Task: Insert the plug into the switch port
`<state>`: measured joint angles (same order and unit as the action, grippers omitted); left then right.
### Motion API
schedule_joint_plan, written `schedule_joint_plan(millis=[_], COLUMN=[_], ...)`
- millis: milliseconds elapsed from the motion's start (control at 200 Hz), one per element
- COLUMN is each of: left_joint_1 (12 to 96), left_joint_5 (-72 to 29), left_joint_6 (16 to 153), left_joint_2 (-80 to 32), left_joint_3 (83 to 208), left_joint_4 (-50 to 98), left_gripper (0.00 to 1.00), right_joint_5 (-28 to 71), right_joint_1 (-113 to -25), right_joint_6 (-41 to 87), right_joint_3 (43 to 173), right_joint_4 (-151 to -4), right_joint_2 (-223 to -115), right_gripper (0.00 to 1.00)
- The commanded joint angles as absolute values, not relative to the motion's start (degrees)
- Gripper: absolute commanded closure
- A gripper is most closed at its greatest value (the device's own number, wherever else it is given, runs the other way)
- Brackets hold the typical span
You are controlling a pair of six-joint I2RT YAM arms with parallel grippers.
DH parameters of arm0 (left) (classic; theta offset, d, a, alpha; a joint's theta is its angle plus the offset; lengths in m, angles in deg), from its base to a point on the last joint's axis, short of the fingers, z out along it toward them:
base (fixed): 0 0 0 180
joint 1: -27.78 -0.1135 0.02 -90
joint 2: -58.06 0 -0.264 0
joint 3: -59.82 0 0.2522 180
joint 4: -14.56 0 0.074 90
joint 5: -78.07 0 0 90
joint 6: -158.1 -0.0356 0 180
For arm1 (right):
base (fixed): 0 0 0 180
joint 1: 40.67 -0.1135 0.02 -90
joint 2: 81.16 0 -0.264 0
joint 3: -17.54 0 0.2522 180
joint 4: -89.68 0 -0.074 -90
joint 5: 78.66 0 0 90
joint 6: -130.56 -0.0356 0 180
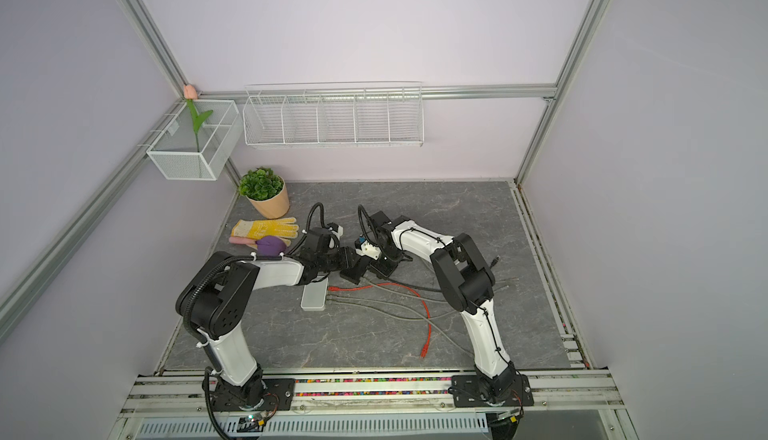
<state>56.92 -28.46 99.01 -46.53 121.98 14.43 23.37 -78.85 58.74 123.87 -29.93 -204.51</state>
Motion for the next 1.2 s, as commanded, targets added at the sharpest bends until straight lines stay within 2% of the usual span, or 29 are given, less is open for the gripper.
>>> schedule_joint_plan(millis=[0,1195], left_joint_1=[61.16,64.07], left_joint_5=[-35.88,-37.83], left_joint_6=[98.47,101.5], left_joint_2=[-48.03,-49.42], left_joint_3=[120.58,115.5], left_joint_4=[18.35,10.53], left_gripper=[0.59,0.61], right_joint_5=[30.02,31.72], right_joint_1=[-81.42,-82.33], right_joint_6=[57.6,51.32], right_joint_3=[127.92,129.47], right_joint_4=[-42.26,-53.57], right_joint_2=[-204.26,-204.9], right_gripper=[0.93,0.93])
